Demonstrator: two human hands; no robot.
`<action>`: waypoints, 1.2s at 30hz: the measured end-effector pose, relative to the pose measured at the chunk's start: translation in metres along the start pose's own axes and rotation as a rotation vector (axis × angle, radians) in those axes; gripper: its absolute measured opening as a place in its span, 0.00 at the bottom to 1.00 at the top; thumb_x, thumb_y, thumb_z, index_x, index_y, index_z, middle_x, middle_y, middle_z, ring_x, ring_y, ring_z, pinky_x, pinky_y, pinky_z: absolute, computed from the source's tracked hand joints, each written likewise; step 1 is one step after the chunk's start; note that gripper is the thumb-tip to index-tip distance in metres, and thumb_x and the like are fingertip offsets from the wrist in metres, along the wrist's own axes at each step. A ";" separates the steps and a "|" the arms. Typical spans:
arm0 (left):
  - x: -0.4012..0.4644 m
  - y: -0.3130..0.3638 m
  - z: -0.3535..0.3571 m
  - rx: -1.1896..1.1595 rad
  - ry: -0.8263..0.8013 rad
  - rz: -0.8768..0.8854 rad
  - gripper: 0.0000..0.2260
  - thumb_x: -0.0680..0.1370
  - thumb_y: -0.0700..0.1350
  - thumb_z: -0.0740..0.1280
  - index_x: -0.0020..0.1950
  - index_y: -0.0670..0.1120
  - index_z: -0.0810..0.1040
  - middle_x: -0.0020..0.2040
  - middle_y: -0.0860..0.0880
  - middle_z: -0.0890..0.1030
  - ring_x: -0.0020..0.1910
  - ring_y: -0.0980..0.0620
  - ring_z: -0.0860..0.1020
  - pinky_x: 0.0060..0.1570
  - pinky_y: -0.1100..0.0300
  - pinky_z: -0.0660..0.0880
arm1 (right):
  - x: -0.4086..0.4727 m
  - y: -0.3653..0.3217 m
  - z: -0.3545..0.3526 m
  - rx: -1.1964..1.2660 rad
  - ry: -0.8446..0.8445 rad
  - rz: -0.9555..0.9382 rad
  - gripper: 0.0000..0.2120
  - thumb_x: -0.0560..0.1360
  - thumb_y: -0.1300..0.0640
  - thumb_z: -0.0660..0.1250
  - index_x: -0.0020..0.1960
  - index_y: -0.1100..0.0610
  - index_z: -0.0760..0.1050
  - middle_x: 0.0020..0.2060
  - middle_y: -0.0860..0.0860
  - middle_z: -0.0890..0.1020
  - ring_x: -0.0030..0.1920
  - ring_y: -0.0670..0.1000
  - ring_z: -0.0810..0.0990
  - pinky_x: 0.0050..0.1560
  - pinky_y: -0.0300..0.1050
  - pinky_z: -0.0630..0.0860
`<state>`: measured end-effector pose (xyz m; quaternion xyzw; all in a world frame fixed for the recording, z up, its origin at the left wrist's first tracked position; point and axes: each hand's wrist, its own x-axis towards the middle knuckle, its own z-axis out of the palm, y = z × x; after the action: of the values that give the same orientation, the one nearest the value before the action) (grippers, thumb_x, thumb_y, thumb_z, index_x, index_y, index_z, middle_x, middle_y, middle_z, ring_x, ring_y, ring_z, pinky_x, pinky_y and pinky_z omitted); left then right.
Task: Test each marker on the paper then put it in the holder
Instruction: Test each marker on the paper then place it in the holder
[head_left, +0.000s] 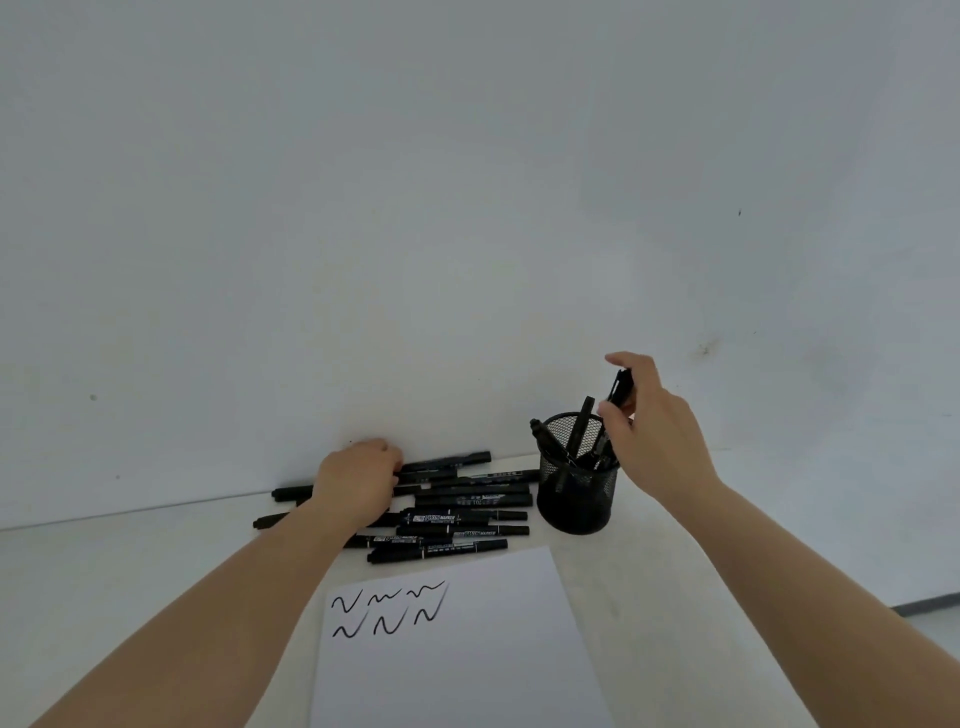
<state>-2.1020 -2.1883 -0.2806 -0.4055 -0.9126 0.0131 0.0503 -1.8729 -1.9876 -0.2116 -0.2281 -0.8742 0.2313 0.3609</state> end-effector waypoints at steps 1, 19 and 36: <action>0.000 0.001 0.001 0.008 0.007 0.002 0.09 0.79 0.47 0.58 0.58 0.49 0.73 0.57 0.49 0.74 0.58 0.48 0.72 0.49 0.55 0.69 | 0.001 0.003 0.002 -0.034 -0.024 0.003 0.19 0.76 0.60 0.61 0.65 0.51 0.63 0.37 0.55 0.78 0.39 0.57 0.75 0.41 0.49 0.70; -0.006 0.006 -0.006 -0.106 0.191 0.070 0.10 0.80 0.48 0.57 0.58 0.46 0.70 0.56 0.48 0.72 0.47 0.47 0.75 0.39 0.57 0.66 | -0.010 -0.024 -0.002 -0.357 0.241 -0.258 0.12 0.70 0.64 0.67 0.54 0.61 0.77 0.47 0.56 0.80 0.50 0.62 0.75 0.43 0.52 0.71; -0.179 0.042 -0.045 -0.750 0.214 0.229 0.05 0.77 0.51 0.61 0.46 0.62 0.70 0.34 0.61 0.75 0.37 0.60 0.73 0.34 0.69 0.67 | -0.140 -0.122 0.045 0.815 -0.160 0.492 0.08 0.77 0.53 0.61 0.44 0.55 0.76 0.26 0.46 0.78 0.26 0.43 0.71 0.30 0.36 0.68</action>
<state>-1.9473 -2.2934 -0.2527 -0.4939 -0.7927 -0.3573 -0.0081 -1.8457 -2.1739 -0.2437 -0.2495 -0.6576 0.6503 0.2870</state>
